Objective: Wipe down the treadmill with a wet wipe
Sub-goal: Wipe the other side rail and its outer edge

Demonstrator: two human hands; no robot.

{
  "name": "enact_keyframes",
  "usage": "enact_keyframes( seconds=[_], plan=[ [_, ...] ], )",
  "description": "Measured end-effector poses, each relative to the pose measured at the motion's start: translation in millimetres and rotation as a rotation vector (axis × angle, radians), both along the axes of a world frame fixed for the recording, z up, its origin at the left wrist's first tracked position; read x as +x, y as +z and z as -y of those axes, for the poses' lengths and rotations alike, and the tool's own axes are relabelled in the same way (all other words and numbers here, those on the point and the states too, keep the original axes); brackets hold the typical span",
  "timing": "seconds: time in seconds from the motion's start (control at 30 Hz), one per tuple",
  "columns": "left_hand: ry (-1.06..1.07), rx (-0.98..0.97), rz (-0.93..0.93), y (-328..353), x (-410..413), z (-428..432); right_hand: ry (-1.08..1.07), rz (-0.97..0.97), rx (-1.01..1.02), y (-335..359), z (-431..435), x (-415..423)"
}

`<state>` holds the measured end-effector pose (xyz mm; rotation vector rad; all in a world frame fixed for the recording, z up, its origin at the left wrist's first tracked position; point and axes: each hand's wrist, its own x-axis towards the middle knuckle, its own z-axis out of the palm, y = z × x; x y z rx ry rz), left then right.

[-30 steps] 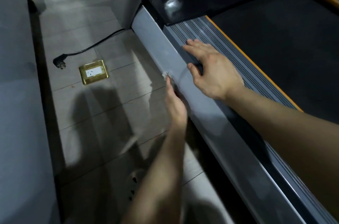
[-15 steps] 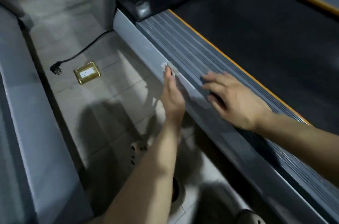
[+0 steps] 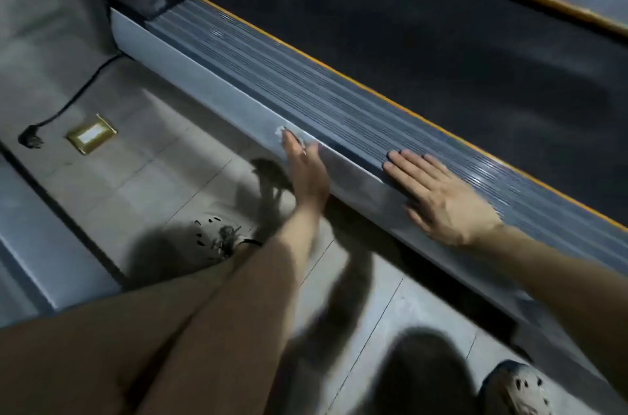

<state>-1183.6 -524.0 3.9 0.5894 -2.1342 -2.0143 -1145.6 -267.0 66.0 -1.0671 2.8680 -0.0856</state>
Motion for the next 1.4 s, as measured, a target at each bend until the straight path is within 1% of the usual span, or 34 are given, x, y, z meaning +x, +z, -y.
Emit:
enact_keyframes(
  seconds=[0.07,0.1,0.13,0.2,0.27,0.37,0.4,0.43,0.53,0.6,0.63,0.67,0.73,0.8,0.87,0.9,0.97,1.0,1.03,1.07,1.13,1.2,1.23,1.27,1.33,1.4],
  plan=[
    [0.011,-0.048,0.057,-0.8,-13.3,22.9,0.019,-0.019,-0.045,-5.2,-2.8,-2.5],
    [0.047,-0.035,0.087,2.1,-17.0,22.5,0.013,-0.025,-0.074,-7.8,-3.8,-3.1],
    [0.084,-0.01,0.096,9.6,-16.0,11.0,0.009,-0.028,-0.099,-8.8,-4.1,-3.3],
    [0.139,-0.025,0.063,20.7,1.5,-30.8,0.013,-0.035,-0.138,-11.5,-4.2,-4.6],
    [0.105,-0.075,-0.003,19.2,41.6,-83.5,0.006,-0.041,-0.177,-13.5,-3.8,-4.8],
    [-0.056,-0.019,-0.043,6.3,97.5,-125.5,0.002,-0.049,-0.218,-15.1,-4.8,-3.2],
    [-0.063,-0.006,-0.064,0.4,97.3,-124.0,0.008,-0.054,-0.228,-16.4,-4.7,-3.3],
    [-0.025,0.008,-0.072,-4.9,87.0,-115.8,0.015,-0.055,-0.239,-17.6,-4.8,-4.0],
    [0.153,0.037,-0.07,-22.5,25.9,-57.7,0.019,-0.062,-0.257,-21.4,-5.4,-6.1],
    [0.235,0.109,0.032,-40.9,-13.3,-7.0,0.023,-0.073,-0.257,-22.3,-6.0,-6.5],
    [0.25,0.132,0.085,-46.8,-24.7,9.9,0.022,-0.074,-0.259,-22.3,-6.5,-5.9],
    [0.274,0.17,0.098,-51.5,-29.9,16.1,0.021,-0.074,-0.261,-22.0,-6.5,-5.7],
    [0.305,0.28,0.037,-56.9,-22.4,-4.8,0.02,-0.074,-0.264,-21.0,-5.9,-4.7],
    [0.266,0.281,0.003,-55.2,4.5,-48.8,0.016,-0.074,-0.266,-18.9,-4.9,-4.3],
    [0.257,0.278,0.053,-55.0,53.5,-100.9,0.012,-0.07,-0.268,-17.4,-4.7,-3.2],
    [0.223,0.312,0.061,-53.4,79.2,-124.6,0.013,-0.067,-0.265,-16.6,-4.8,-3.0],
    [0.064,0.322,0.067,-50.3,113.8,-152.5,0.013,-0.059,-0.258,-15.6,-5.4,-3.2],
    [0.021,0.271,0.044,-60.8,112.6,-152.3,0.012,-0.054,-0.257,-15.5,-5.4,-3.5],
    [0.056,0.228,0.054,-85.9,99.7,-140.2,0.01,-0.05,-0.259,-15.5,-5.3,-3.6],
    [0.132,0.256,0.031,-110.9,78.7,-119.7,0.007,-0.048,-0.263,-15.8,-5.0,-3.5],
    [0.199,0.23,0.09,-143.1,28.0,-70.2,0.006,-0.05,-0.261,-15.2,-5.0,-3.7],
    [0.315,0.35,0.189,-153.1,-5.8,-34.5,0.011,-0.045,-0.256,-15.8,-4.6,-4.0],
    [0.384,0.429,0.207,-141.9,-8.0,-32.0,0.012,-0.04,-0.258,-16.0,-5.0,-4.0],
    [0.401,0.456,0.208,-129.5,-2.3,-34.6,0.013,-0.037,-0.259,-15.6,-5.4,-4.1],
    [0.357,0.566,0.241,-115.2,16.2,-47.2,0.011,-0.038,-0.263,-15.3,-4.9,-3.2],
    [0.218,0.484,0.227,-109.9,54.0,-90.5,0.006,-0.05,-0.261,-15.0,-5.6,-2.8]
  ],
)
